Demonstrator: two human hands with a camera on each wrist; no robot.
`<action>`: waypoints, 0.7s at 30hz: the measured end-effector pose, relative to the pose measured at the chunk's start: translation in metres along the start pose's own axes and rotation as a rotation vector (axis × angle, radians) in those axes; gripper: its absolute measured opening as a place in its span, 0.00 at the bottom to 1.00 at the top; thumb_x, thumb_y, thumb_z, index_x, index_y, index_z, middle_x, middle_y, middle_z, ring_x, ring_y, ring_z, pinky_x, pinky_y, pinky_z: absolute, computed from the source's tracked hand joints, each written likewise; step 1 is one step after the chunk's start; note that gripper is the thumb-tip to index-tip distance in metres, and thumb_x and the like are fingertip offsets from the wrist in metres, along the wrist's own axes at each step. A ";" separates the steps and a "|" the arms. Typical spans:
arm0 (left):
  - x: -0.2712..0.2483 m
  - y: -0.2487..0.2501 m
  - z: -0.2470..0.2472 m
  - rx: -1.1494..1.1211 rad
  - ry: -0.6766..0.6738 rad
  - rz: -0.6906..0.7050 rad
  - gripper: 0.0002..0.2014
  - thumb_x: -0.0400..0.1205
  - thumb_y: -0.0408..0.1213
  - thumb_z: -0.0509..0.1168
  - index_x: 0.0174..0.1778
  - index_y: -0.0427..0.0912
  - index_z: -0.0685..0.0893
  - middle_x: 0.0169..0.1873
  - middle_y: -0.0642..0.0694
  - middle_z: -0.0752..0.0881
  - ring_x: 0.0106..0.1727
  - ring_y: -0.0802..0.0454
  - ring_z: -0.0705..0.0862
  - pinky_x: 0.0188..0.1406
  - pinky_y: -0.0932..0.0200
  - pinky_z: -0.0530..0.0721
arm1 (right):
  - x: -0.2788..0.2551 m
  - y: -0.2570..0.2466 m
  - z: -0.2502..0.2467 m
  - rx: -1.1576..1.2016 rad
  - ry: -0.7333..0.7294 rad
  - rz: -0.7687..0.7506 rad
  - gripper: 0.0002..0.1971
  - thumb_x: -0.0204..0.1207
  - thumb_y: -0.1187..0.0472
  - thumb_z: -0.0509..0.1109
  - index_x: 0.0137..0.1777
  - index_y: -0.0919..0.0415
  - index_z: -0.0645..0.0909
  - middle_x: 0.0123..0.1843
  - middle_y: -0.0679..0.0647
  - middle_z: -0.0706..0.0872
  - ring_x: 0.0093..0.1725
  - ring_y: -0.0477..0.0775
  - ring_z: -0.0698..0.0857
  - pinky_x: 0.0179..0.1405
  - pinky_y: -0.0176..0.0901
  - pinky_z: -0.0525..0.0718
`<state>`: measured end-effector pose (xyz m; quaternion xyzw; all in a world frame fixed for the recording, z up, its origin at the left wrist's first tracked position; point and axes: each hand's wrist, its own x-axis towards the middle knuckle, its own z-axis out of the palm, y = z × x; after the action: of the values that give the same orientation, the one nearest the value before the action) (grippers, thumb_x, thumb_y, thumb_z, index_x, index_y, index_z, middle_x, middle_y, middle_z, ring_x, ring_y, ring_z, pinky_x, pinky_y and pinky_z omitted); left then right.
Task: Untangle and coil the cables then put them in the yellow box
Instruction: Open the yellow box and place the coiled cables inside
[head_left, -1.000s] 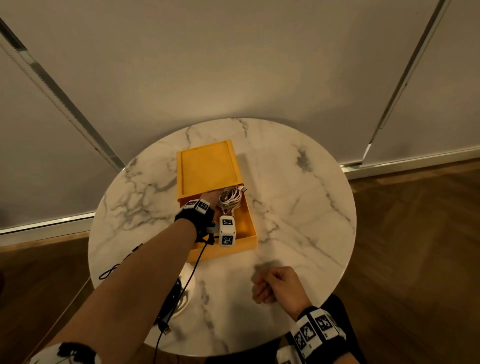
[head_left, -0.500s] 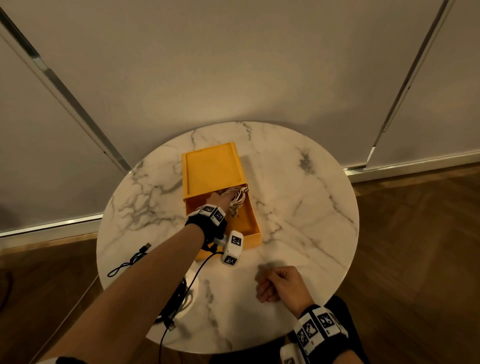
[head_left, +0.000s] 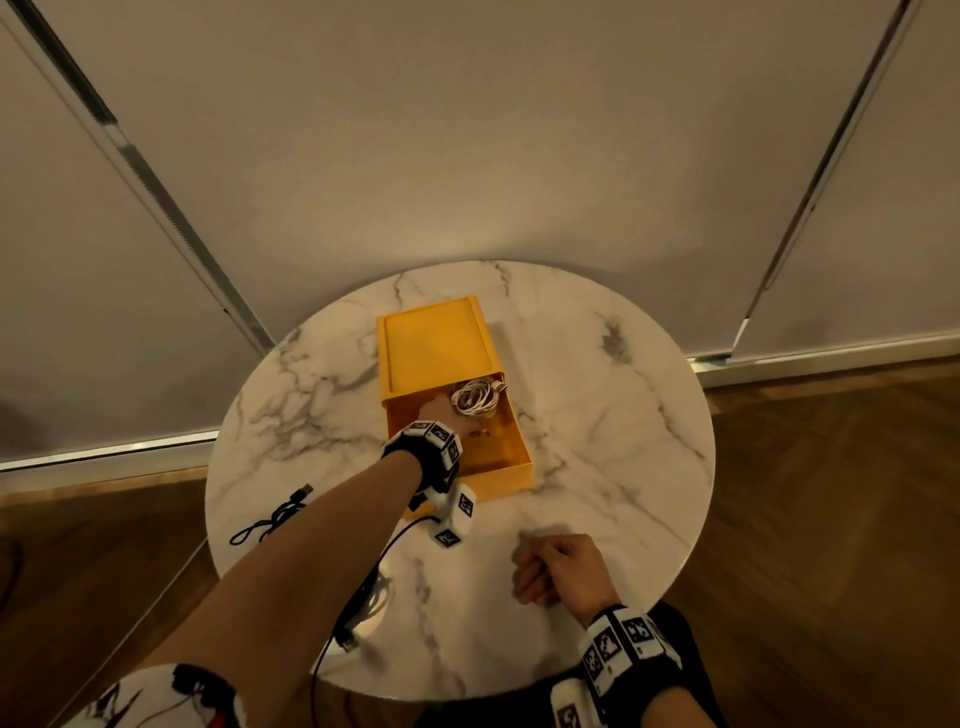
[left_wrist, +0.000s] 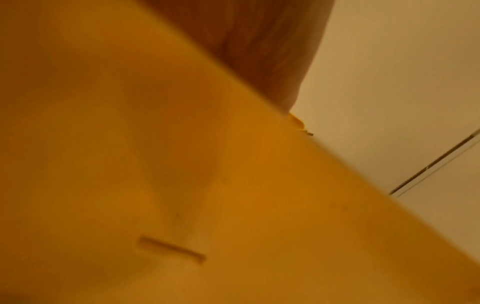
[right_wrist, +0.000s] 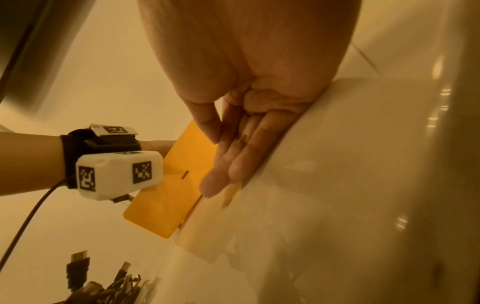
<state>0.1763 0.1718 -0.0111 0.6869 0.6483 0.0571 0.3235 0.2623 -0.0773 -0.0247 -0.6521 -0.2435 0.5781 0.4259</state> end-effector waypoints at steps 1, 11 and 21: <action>-0.001 -0.001 -0.002 0.016 -0.018 -0.022 0.45 0.63 0.56 0.81 0.74 0.43 0.73 0.69 0.40 0.80 0.69 0.38 0.78 0.67 0.47 0.79 | 0.001 0.000 0.001 -0.007 0.007 0.005 0.18 0.84 0.63 0.59 0.39 0.73 0.85 0.34 0.73 0.88 0.25 0.60 0.87 0.19 0.37 0.76; -0.118 -0.002 -0.098 -0.547 -0.282 0.210 0.15 0.81 0.37 0.70 0.63 0.39 0.82 0.54 0.39 0.88 0.47 0.47 0.87 0.37 0.56 0.83 | 0.009 -0.005 0.004 -0.032 0.067 0.077 0.18 0.82 0.58 0.65 0.41 0.72 0.86 0.32 0.69 0.89 0.21 0.57 0.85 0.19 0.38 0.77; -0.186 -0.161 -0.177 -0.556 0.228 0.088 0.06 0.82 0.29 0.66 0.52 0.38 0.85 0.42 0.44 0.90 0.35 0.53 0.85 0.33 0.61 0.80 | 0.008 -0.013 0.008 0.021 0.030 0.162 0.24 0.82 0.47 0.63 0.41 0.71 0.84 0.26 0.63 0.88 0.19 0.56 0.84 0.24 0.38 0.77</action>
<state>-0.0775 0.0564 0.1078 0.5886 0.6096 0.3228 0.4215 0.2580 -0.0624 -0.0179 -0.6736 -0.1774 0.6034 0.3881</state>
